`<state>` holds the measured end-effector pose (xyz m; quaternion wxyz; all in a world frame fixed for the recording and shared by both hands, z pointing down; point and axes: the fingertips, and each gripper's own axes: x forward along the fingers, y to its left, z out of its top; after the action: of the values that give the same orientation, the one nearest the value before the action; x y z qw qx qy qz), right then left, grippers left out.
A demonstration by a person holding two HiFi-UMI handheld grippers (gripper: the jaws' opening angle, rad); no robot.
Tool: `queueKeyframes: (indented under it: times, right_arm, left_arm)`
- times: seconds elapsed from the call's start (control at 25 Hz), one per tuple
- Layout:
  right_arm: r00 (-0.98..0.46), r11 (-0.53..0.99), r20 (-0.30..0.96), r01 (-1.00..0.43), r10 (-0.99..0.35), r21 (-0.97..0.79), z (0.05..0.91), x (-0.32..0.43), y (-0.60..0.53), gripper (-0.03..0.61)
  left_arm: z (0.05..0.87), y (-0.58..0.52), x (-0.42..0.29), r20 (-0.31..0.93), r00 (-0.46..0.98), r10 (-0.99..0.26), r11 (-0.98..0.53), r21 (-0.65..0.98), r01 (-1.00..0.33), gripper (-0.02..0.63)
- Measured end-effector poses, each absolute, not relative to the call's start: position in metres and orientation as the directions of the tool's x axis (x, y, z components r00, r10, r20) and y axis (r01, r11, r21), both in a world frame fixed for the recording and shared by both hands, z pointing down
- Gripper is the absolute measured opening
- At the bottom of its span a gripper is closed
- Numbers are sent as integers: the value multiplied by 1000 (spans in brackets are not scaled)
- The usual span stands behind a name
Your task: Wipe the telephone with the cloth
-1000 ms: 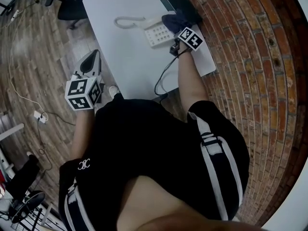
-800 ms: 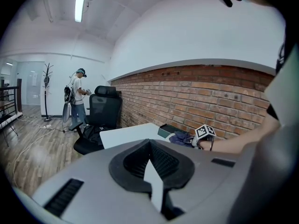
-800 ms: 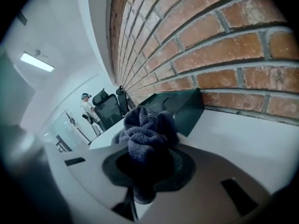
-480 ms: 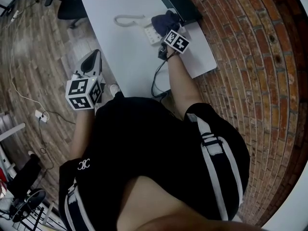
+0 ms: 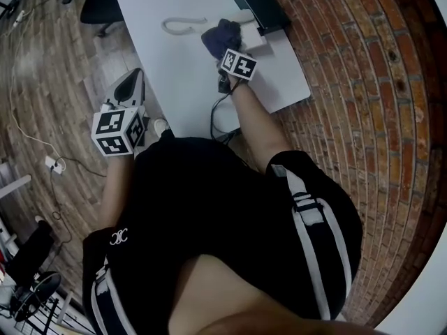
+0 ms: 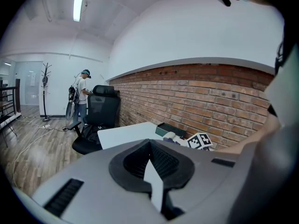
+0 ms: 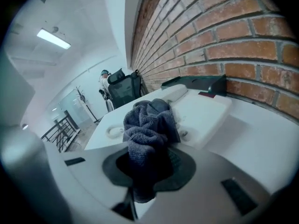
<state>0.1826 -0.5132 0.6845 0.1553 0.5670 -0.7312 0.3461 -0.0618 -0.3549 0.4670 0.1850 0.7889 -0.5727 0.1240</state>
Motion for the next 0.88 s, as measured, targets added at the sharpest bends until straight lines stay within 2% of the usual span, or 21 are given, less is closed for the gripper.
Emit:
queueKeyframes:
  times: [0.16,0.4,0.56,0.72,0.88]
  right_arm:
    - [-350,180,630,-931,-693,-319,694,154,-494,46]
    - [-352,251,626,-936,-696,-247,694,151,-491,46]
    - [-391,405,640,-904,-661,-134,702,145,-490,48]
    - [-421,615,680,-786,-601,57,702,144,-483,48]
    - [-432,672,686,-732,-586,114,698,159,-484,52]
  left_arm:
    - [469,-355,-59,411,314,-856,-276,151,-949,-6]
    - [470,-354,-59,418,303,-857,-263,151,-953,-6]
    - [470,-355,-55,418,304,-856,-264,152,-952,-6]
    - [470,-356,-53,415,302,-858,-263,151,-953,-6]
    - [469,-355,-53,414,296,-861,-256,151,-955,-6]
